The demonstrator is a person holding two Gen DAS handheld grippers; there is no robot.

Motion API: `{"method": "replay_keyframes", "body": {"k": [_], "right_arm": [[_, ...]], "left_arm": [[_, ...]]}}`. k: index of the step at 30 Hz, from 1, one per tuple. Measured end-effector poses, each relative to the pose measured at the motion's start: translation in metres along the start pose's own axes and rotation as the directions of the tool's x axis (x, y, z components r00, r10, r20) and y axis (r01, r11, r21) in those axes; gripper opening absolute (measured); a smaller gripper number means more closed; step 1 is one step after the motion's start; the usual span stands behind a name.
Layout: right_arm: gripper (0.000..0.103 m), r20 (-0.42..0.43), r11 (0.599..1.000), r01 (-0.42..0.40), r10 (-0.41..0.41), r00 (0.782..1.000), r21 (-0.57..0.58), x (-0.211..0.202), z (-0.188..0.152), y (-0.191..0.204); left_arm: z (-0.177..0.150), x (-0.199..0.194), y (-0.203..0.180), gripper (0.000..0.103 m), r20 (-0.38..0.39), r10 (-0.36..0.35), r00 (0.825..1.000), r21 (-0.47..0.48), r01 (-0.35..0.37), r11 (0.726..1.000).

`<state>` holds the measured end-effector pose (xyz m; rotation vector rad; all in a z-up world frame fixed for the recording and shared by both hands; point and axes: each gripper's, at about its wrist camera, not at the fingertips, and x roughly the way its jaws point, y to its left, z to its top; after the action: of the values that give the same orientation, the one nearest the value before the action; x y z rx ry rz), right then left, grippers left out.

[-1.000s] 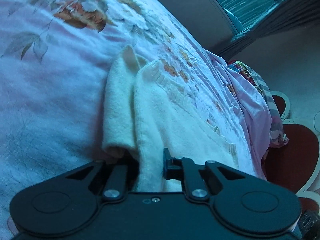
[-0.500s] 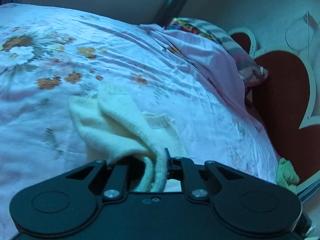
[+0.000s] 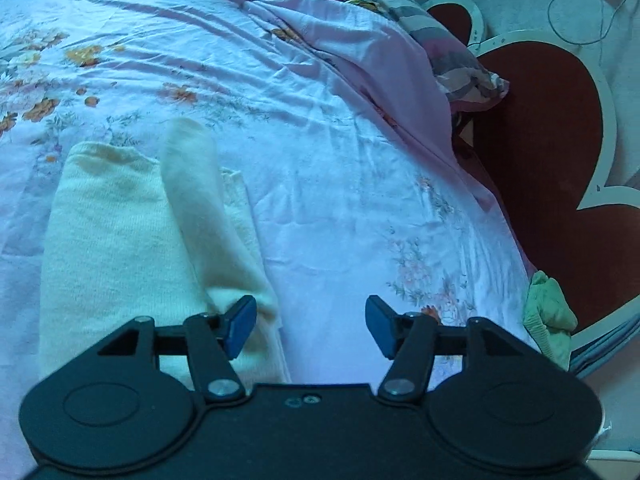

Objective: Fold small clothes

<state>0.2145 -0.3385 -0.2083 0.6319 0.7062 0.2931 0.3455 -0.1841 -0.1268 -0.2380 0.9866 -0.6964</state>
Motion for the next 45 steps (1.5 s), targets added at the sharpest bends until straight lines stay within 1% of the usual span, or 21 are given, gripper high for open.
{"method": "replay_keyframes", "body": {"k": [1, 6, 10, 11, 12, 13, 17, 18, 19, 21, 24, 28, 29, 30, 31, 34, 38, 40, 42, 43, 45], "right_arm": [[0.031, 0.001, 1.0, -0.011, 0.011, 1.0, 0.006, -0.003, -0.001, -0.001], [0.031, -0.001, 0.998, -0.056, 0.056, 0.998, 0.037, -0.015, -0.008, -0.002], [0.032, 0.014, 0.996, -0.083, 0.083, 0.996, 0.042, -0.022, -0.009, 0.001], [0.038, 0.018, 0.995, -0.088, 0.088, 0.996, 0.04, -0.023, -0.009, 0.003], [0.066, 0.026, 0.995, -0.088, 0.087, 0.996, 0.045, -0.023, -0.009, 0.003], [0.084, 0.037, 0.996, -0.079, 0.077, 0.996, 0.047, -0.023, -0.01, 0.005], [0.083, 0.055, 0.995, -0.064, 0.06, 0.997, 0.078, -0.012, -0.004, 0.009], [0.075, 0.056, 0.994, -0.06, 0.056, 0.997, 0.086, -0.009, -0.002, 0.009], [0.063, 0.053, 0.995, -0.055, 0.05, 0.997, 0.088, -0.005, 0.001, 0.011], [0.049, 0.033, 0.994, -0.04, 0.037, 0.999, 0.102, 0.003, 0.003, 0.011], [0.048, -0.003, 0.986, -0.012, 0.013, 1.0, 0.168, 0.019, 0.006, 0.001], [0.047, 0.034, 0.97, -0.015, 0.007, 0.999, 0.241, 0.024, 0.013, -0.01], [0.043, 0.039, 0.97, -0.007, -0.003, 0.999, 0.244, 0.026, 0.015, -0.01], [0.023, 0.034, 0.971, 0.001, -0.009, 0.999, 0.24, 0.029, 0.018, -0.009], [0.014, 0.026, 0.974, 0.012, -0.018, 1.0, 0.228, 0.033, 0.021, -0.007], [0.012, 0.042, 0.99, 0.052, -0.058, 0.997, 0.131, 0.033, 0.03, 0.008], [0.011, 0.1, 0.996, 0.06, -0.053, 0.994, -0.069, 0.01, 0.043, 0.029], [0.011, 0.069, 0.992, 0.103, -0.098, 0.993, -0.068, 0.009, 0.04, 0.018], [0.011, -0.021, 0.987, 0.156, -0.157, 0.987, -0.023, 0.021, 0.028, -0.002], [0.011, -0.039, 0.985, 0.17, -0.171, 0.985, -0.03, 0.025, 0.022, -0.006], [0.011, -0.026, 0.983, 0.179, -0.18, 0.983, -0.04, 0.021, 0.019, -0.006]], "left_arm": [[-0.001, -0.006, 0.002, 0.064, 0.016, 0.013, 1.0, 0.001, -0.013, 1.0], [-0.017, -0.032, 0.026, 0.064, 0.065, 0.115, 0.991, 0.0, -0.116, 0.993], [-0.039, -0.049, 0.059, 0.064, 0.084, 0.203, 0.975, -0.04, -0.201, 0.979], [-0.045, -0.051, 0.066, 0.064, 0.085, 0.215, 0.973, -0.054, -0.211, 0.976], [-0.051, -0.054, 0.074, 0.064, 0.086, 0.217, 0.972, -0.073, -0.211, 0.975], [-0.057, -0.054, 0.082, 0.064, 0.08, 0.217, 0.973, -0.096, -0.209, 0.973], [-0.073, -0.05, 0.106, 0.064, 0.064, 0.202, 0.977, -0.196, -0.186, 0.963], [-0.075, -0.048, 0.108, 0.064, 0.063, 0.199, 0.978, -0.208, -0.182, 0.961], [-0.078, -0.047, 0.111, 0.064, 0.063, 0.193, 0.979, -0.215, -0.176, 0.961], [-0.08, -0.046, 0.112, 0.064, 0.071, 0.195, 0.978, -0.217, -0.175, 0.96], [-0.083, -0.045, 0.112, 0.066, 0.076, 0.188, 0.979, -0.214, -0.168, 0.962], [-0.086, -0.04, 0.11, 0.067, 0.075, 0.196, 0.978, -0.194, -0.178, 0.965], [-0.088, -0.038, 0.111, 0.067, 0.07, 0.199, 0.978, -0.194, -0.183, 0.964], [-0.089, -0.036, 0.111, 0.067, 0.065, 0.2, 0.978, -0.197, -0.184, 0.963], [-0.091, -0.035, 0.112, 0.067, 0.064, 0.201, 0.978, -0.202, -0.184, 0.962], [-0.094, -0.032, 0.109, 0.067, 0.071, 0.207, 0.976, -0.188, -0.19, 0.964], [-0.094, -0.035, 0.099, 0.072, 0.1, 0.183, 0.978, -0.163, -0.166, 0.973], [-0.096, -0.031, 0.095, 0.072, 0.083, 0.185, 0.979, -0.149, -0.171, 0.974], [-0.101, -0.019, 0.093, 0.072, 0.043, 0.205, 0.978, -0.126, -0.198, 0.972], [-0.104, -0.017, 0.091, 0.073, 0.047, 0.217, 0.975, -0.099, -0.212, 0.972], [-0.107, -0.016, 0.087, 0.073, 0.049, 0.23, 0.972, -0.076, -0.226, 0.971]]}}
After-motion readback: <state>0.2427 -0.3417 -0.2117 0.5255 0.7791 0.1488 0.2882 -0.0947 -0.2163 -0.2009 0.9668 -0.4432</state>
